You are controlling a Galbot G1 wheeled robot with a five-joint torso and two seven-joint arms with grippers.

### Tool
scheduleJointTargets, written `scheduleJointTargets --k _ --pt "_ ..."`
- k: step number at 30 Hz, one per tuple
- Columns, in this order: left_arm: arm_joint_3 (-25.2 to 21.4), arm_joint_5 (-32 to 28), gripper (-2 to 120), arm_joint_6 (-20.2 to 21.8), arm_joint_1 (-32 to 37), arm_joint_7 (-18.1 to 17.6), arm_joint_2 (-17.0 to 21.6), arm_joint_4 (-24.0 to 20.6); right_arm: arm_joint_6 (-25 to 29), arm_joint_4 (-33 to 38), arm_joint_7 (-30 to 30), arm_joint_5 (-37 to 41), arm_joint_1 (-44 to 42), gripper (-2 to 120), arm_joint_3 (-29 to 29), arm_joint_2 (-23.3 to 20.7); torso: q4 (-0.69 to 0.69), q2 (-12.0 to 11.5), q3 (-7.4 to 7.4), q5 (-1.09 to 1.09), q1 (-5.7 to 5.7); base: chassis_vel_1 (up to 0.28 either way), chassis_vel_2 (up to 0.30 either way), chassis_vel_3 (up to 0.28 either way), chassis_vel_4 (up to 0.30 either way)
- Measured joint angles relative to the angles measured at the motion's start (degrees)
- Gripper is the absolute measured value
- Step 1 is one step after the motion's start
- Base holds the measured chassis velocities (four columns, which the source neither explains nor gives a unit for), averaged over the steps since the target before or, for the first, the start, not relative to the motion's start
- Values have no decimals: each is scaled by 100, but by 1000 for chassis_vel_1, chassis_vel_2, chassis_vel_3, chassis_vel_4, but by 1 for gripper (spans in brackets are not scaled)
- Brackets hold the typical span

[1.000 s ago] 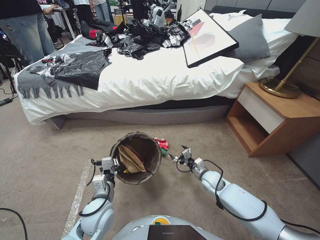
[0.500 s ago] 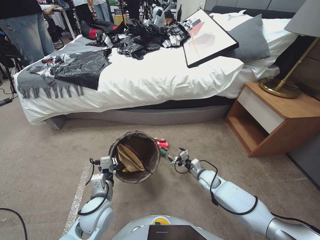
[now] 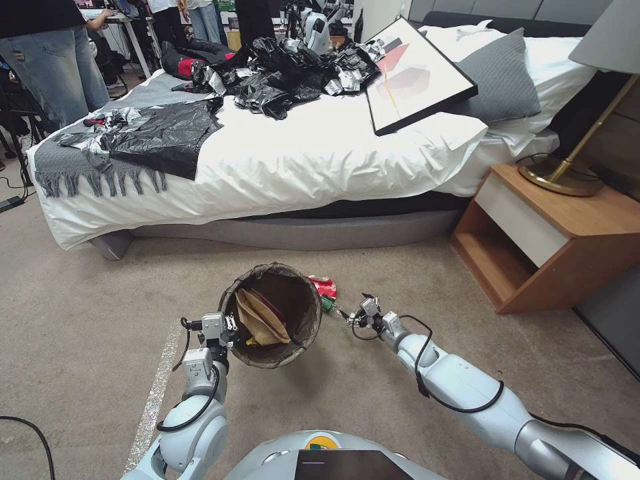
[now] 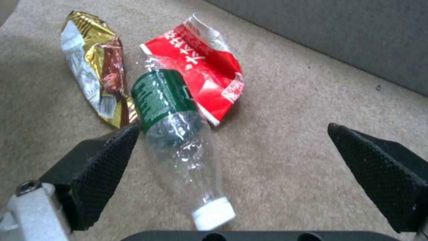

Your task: Pick up the trash bin, then pick up the garbage from the floor and place it into the trash bin.

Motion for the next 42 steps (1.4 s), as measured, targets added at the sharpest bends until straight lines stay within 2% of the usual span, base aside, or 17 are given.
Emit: scheduleJointTargets --k 10,22,31,42 --pt "34 6 0 4 -39 -10 17 9 -21 -578 -279 19 346 100 -73 337 0 0 0 0 0 0 0 0 0" --pt "-17 -55 0 16 -115 -31 46 6 -34 -1492 -613 -86 854 100 -289 1068 1 0 0 0 0 0 0 0 0" --pt "-22 -90 0 24 -180 -56 43 24 -25 -1665 -679 -132 927 100 -368 1231 0 0 0 -1 0 0 0 0 0" --pt "-22 -117 0 27 -229 -69 37 55 101 -2507 -823 -322 1041 100 -219 1652 0 0 0 0 0 0 0 0 0"
